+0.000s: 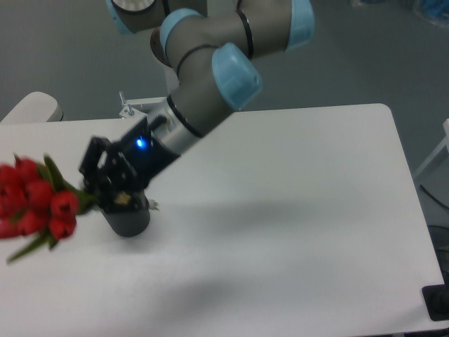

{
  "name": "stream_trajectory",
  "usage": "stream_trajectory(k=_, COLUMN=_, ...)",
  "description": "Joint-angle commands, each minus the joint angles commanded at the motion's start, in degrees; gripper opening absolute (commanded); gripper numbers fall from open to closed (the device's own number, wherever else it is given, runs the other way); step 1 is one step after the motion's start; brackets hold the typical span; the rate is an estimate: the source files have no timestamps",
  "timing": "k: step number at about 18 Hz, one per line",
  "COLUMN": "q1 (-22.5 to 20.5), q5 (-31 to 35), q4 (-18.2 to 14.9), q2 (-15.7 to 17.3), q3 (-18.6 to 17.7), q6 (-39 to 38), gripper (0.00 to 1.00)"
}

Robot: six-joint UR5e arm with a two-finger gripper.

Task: Insert the flowers into the vase
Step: 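Carry the tulips over to the black vase, stems pointing down, then lower the tulip stems into the vase opening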

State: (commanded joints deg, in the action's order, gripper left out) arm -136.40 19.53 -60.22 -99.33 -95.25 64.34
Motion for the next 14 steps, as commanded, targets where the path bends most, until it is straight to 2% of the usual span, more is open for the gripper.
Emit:
stream_trajectory(k=2, q1=0.1, q5=-1.8, q4=1.9, q2=2.3, q3=-4.5, q6=0.6, gripper=0.0)
stream_trajectory(k=4, q1=0.1, q5=-1.9, q4=3.0, q2=3.8, q3=-7.1, q6=0.6, gripper=0.0)
stream_trajectory(k=9, q1=0.5, q5=-2.0, q4=3.2, q2=5.7, q3=-10.8, q6=0.7, gripper=0.0)
stream_trajectory(k=14, q1=0.4, q5=-2.0, q4=7.5, q2=4.9, q3=-13.3, q6=2.5, gripper=0.0)
